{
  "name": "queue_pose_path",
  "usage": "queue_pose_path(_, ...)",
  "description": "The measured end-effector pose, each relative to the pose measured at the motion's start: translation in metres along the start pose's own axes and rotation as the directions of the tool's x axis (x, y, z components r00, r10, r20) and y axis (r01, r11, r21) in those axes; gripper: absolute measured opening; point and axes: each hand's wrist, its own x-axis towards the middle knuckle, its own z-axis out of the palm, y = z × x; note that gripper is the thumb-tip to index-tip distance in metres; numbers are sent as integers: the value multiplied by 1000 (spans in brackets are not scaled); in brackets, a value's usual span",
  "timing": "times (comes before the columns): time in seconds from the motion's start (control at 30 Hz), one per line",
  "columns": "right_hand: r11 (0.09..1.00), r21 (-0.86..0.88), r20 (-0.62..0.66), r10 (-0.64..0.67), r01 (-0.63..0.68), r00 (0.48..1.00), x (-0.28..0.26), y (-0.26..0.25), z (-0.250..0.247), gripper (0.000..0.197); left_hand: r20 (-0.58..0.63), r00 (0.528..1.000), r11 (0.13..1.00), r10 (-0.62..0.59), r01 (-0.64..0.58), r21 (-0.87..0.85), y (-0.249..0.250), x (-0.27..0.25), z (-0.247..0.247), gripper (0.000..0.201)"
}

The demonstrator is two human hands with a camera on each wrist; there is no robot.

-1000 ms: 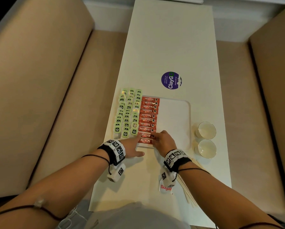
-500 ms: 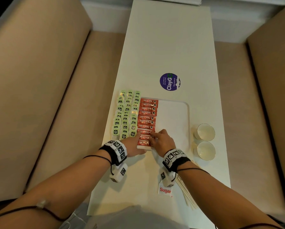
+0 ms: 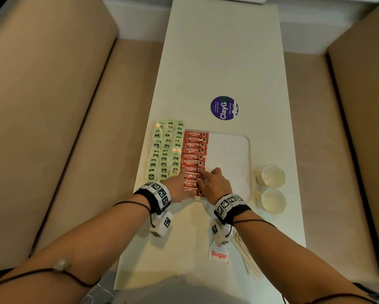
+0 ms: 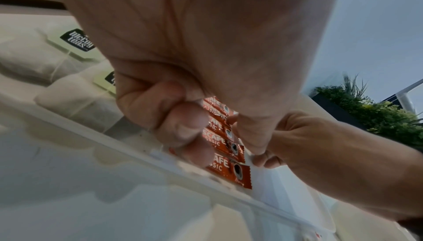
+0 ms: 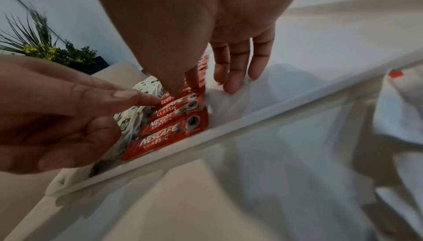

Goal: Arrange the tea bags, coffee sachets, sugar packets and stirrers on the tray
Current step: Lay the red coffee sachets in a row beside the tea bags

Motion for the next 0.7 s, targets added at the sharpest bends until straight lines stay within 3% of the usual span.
queue_pose_path(0.33,999,20,-80,-29,31,996,4,-1,-4,40,-13,1000,999,14,-13,37,1,8,2,113)
queue_pose_path(0.7,999,-43,-25,4,-5,1000,17,-2,-8,39,-34,999,998,-32,34,61,-2,30,-4,114)
